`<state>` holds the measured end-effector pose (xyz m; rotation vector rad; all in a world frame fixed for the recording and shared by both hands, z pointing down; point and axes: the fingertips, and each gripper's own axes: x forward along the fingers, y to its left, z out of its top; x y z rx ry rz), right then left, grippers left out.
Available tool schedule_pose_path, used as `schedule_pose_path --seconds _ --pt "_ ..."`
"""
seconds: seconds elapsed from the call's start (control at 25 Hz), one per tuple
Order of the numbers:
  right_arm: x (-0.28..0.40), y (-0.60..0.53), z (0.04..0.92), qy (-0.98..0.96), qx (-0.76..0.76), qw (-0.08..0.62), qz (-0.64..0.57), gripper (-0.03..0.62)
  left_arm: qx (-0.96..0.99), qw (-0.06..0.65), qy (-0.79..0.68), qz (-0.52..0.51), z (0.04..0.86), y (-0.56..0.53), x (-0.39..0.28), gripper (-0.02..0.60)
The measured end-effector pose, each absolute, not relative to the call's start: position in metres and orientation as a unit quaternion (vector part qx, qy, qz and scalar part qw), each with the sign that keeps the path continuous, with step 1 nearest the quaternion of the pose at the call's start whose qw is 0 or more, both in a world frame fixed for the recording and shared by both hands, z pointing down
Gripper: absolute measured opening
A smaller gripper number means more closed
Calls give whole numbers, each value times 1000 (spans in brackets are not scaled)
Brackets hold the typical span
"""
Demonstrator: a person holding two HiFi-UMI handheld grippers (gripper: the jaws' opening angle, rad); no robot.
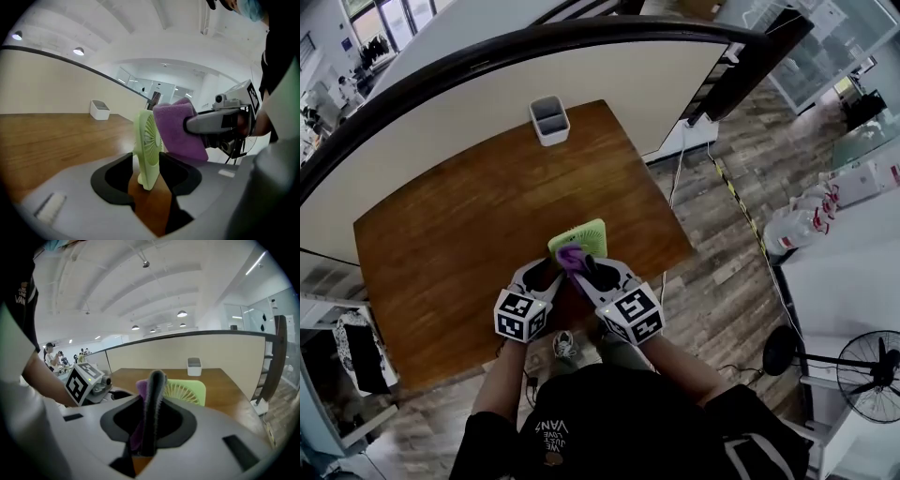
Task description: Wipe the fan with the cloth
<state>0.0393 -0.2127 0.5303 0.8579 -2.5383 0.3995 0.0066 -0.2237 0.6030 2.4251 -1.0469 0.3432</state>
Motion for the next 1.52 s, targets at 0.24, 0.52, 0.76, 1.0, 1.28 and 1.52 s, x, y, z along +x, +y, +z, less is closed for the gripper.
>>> schedule_pose_path --seconds 0.24,0.52,0.76,1.0,1.28,1.52 --pt "17 -219 533 -926 278 225 115 84 876 235 -397 140 612 -231 3 160" --pt "17 -227 539 -927 273 227 122 84 878 230 -395 143 615 -232 7 87" --pt "29 -232 541 -923 281 228 135 84 876 237 -395 140 615 -232 6 83" --pt "60 -244 546 -911 309 231 146 84 876 240 -395 141 616 -233 4 81" --pt "104 -258 551 -889 360 233 161 84 876 240 -392 144 615 -232 5 81" --pt "137 -268 560 -866 402 236 180 84 877 240 -391 144 616 -233 6 80"
